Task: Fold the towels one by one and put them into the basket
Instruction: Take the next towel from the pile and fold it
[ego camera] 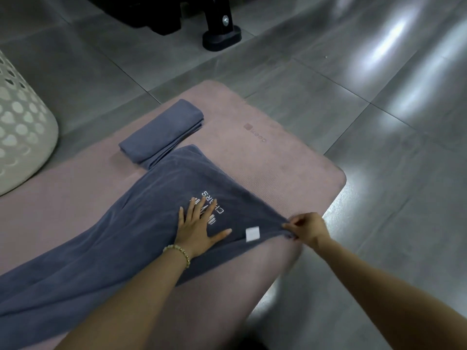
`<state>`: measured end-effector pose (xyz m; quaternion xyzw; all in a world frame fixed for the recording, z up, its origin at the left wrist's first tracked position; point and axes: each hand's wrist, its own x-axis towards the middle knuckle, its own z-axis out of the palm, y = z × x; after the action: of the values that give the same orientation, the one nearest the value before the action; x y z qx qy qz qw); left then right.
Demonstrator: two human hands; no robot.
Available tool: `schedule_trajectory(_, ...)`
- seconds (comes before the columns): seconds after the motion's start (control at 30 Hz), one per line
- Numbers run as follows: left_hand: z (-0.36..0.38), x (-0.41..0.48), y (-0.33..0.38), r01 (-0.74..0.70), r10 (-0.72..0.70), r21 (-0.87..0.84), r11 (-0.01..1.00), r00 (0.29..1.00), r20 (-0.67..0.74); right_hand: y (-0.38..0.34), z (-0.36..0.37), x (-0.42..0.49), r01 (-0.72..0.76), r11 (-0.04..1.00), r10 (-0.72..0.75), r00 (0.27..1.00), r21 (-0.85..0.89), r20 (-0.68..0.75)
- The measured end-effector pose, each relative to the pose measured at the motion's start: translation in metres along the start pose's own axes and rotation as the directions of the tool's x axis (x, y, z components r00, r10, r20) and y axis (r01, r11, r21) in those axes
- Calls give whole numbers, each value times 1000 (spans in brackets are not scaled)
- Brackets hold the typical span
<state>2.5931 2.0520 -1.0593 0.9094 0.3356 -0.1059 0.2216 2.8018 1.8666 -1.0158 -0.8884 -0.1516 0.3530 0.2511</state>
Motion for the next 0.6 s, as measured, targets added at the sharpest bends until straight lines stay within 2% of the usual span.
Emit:
schedule_trajectory(0.1,-4,-2,0,-27,27,-3,1000,999,39,-5,-6,4,4,999,-1,998,47,-69)
schedule_trajectory(0.23,-17,-8,-3,1,5,-183,983,999,35,-29,24,-2,59,996,-56,997,73,-43)
schedule_trajectory(0.33,-36,-26,-29,24,-25,-242,970,1000,-3,-51,48,-14,209,970,-227,961,-121,-157)
schedule_trajectory(0.4,-53,-49,-56,67,-69,-242,968,998,2,-72,69,-29,308,941,-327,934,-143,-143)
schedule_trajectory(0.47,-71,-83,-89,137,-134,-261,955,991,32,-93,102,-45,415,898,-424,905,-146,-31)
schedule_trajectory(0.53,-87,-126,-128,192,-179,-256,947,981,74,-112,147,-64,520,842,-498,852,-145,164)
schedule_trajectory(0.6,-98,-176,-169,240,-221,-194,951,969,112,-128,196,-89,584,800,-509,783,-139,358)
